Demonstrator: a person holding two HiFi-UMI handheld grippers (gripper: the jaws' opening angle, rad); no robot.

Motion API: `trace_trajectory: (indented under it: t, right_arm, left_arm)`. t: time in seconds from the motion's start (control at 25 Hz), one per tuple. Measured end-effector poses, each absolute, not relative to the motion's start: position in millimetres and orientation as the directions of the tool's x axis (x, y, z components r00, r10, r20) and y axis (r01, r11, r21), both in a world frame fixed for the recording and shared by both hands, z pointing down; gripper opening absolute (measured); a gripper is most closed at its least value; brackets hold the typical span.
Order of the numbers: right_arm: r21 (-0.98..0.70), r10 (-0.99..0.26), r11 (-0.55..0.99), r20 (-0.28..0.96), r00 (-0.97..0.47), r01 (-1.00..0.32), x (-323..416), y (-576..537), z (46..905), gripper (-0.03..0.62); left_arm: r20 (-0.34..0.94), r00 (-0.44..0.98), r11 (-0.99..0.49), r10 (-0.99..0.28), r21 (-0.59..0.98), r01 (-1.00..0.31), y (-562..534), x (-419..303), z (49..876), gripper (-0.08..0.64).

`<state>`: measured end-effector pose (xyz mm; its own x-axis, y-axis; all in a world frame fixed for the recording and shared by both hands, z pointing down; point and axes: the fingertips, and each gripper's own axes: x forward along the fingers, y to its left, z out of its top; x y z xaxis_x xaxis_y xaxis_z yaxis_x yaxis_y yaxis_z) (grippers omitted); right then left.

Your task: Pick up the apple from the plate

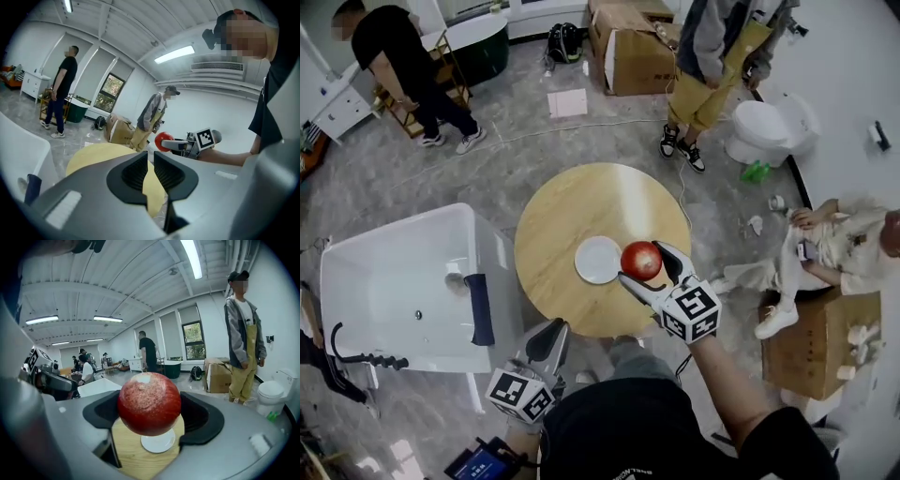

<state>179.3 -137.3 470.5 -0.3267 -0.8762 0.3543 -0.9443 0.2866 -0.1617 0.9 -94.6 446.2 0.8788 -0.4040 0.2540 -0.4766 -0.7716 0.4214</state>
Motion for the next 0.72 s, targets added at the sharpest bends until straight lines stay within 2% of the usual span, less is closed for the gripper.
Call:
trace_trajectory:
  t: [0.72]
  right_arm:
    - [-0.186,-0.972,0.029,0.225,-0.072,-0.982,251.1,7.1,401.2,0.397]
  left_arm:
    - [0.181,0.97,-0.897,-0.16,0.383,-0.219,-62.0,97.8,415.2,0.046]
